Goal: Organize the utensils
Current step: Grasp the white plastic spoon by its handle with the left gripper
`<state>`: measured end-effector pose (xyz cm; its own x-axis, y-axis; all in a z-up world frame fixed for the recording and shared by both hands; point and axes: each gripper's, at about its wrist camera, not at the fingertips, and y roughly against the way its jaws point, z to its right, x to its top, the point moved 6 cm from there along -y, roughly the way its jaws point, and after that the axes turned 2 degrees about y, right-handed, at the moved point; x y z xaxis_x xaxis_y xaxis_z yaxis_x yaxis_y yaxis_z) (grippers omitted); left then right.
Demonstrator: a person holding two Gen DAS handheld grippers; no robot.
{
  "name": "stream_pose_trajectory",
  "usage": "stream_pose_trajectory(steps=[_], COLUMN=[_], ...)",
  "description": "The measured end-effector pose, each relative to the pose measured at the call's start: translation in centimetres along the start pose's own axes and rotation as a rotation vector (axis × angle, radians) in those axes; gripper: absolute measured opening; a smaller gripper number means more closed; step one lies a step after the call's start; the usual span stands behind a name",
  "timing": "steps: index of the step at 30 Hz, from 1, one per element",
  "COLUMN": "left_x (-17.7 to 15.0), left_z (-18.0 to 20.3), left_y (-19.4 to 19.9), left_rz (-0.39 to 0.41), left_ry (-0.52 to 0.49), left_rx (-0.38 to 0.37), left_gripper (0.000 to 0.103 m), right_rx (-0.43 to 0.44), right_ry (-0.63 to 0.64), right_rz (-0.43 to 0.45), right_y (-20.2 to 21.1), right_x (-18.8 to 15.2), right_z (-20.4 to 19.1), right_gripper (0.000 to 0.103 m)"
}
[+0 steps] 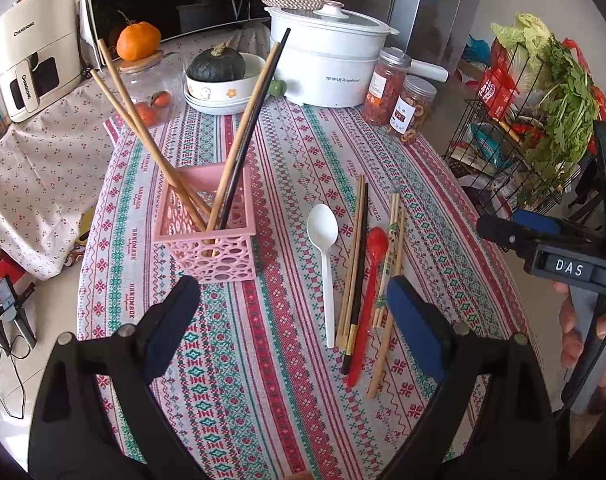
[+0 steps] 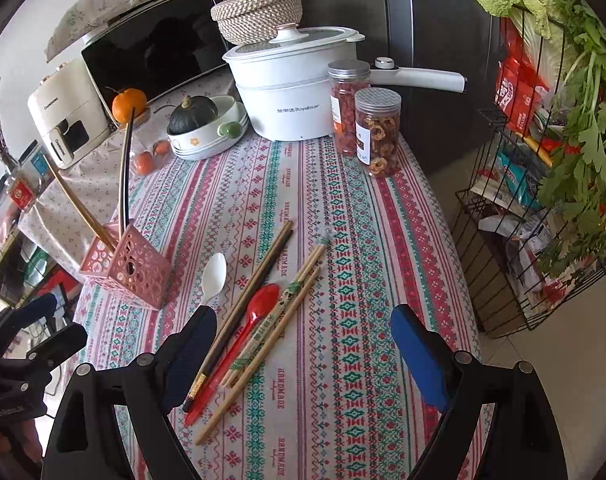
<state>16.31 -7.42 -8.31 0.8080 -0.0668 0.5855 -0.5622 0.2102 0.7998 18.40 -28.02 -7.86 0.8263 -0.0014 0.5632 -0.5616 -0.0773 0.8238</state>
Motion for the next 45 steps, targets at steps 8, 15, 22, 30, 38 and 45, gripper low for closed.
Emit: stream_pose_trajectory(steps=[8, 15, 22, 30, 38, 45], left_x=[0.5, 1.0, 2.9, 3.6, 3.6, 3.6], left_z=[2.4, 3.7, 4.3, 4.8, 3.9, 5.2], left_y=[-3.0, -8.1, -12.4, -15.0, -16.7, -12.6], left_rz=[-0.07, -0.176, -0.226, -0.253, -0.291, -0.184], left_ry=[-0.007, -0.007, 0.07, 0.049, 0.071, 0.025], left_rx=[-0.013, 0.016, 0.06, 0.17, 0.184, 0.107], left_gripper=[0.094, 0.053, 0.052, 0.052, 0.038, 0.036], right_rx=[-0.054, -0.071, -0.073, -0.058, -0.056, -0.063], right_ry=[-0.033, -0.051, -0.054, -0.091, -0.106, -0.103], right_rz=[-0.093, -0.147, -0.168, -0.168, -0.181, -0.185], right_y=[-2.1, -3.8, -4.5, -4.5, -4.8, -5.1], right_x=[-1.0, -1.0, -1.0, -0.7, -0.9, -0.8], right_z=[3.0, 4.3, 5.2, 6.1, 6.2, 6.0], right_gripper=[0.09, 0.09, 0.09, 0.09, 0.09, 0.09])
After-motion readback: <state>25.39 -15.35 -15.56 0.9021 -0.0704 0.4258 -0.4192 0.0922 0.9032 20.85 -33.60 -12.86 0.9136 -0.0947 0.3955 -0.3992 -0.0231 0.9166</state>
